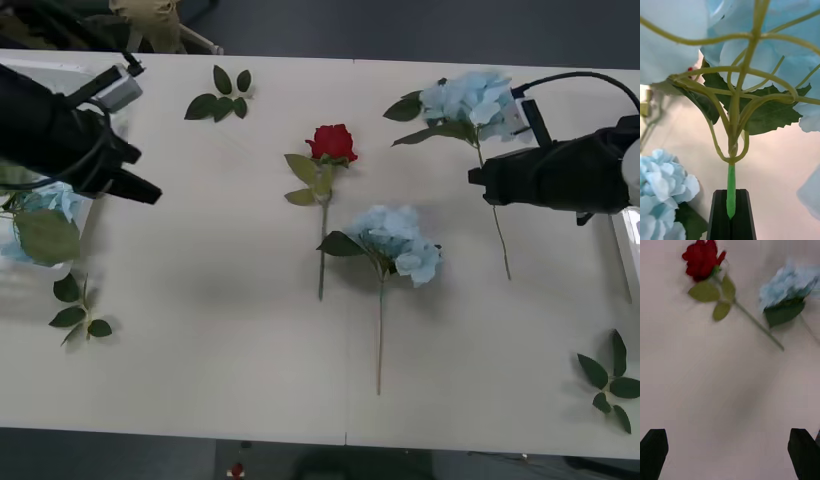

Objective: Put the red flowers into the right box and the blue flowers into the left box

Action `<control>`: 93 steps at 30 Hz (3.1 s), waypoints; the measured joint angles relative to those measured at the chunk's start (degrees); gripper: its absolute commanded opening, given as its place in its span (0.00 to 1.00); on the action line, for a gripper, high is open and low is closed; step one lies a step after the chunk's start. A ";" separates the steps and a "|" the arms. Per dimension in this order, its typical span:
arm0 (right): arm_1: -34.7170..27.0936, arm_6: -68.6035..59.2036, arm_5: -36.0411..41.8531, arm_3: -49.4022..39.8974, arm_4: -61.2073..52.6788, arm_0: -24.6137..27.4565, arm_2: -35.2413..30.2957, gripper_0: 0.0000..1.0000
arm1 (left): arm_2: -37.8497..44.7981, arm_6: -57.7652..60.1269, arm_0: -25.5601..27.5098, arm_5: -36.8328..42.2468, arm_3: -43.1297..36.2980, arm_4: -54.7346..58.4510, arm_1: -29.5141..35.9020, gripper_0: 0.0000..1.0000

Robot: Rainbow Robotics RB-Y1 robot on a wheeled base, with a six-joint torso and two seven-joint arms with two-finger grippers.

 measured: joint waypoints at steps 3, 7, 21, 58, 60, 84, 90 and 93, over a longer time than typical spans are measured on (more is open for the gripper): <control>-0.04 3.84 3.43 -0.01 -5.49 0.00 -3.92 0.00 | -0.01 -3.58 4.01 -5.12 0.00 2.12 -4.57 0.94; -0.04 10.49 10.38 -0.10 -14.54 0.00 -9.41 0.00 | -0.02 -14.28 9.61 -10.95 0.00 2.93 -10.07 0.93; 1.41 35.27 27.87 -0.23 -30.91 0.00 -14.32 0.00 | -2.04 -25.65 22.27 -21.46 0.01 5.83 -19.80 0.94; 28.27 37.62 37.44 -0.23 -34.51 0.00 -23.69 0.00 | -33.97 -25.66 10.15 -54.86 0.04 35.91 -19.81 0.94; 28.47 37.62 37.37 -0.23 -34.51 -0.01 -23.69 0.00 | -34.82 -25.66 10.13 -55.74 0.04 36.48 -19.81 0.94; 28.47 37.62 36.26 -0.23 -34.42 -0.03 -22.05 0.00 | -35.38 -25.66 10.13 -57.45 0.04 38.59 -19.80 0.00; 28.47 37.62 36.26 -0.23 -33.62 -0.03 -22.03 0.57 | -35.39 -25.66 10.13 -57.50 0.03 40.55 -17.56 0.00; 28.47 37.62 36.24 -0.23 -33.41 -0.03 -22.03 0.88 | -35.39 -25.66 10.15 -57.53 0.03 41.68 -14.27 0.00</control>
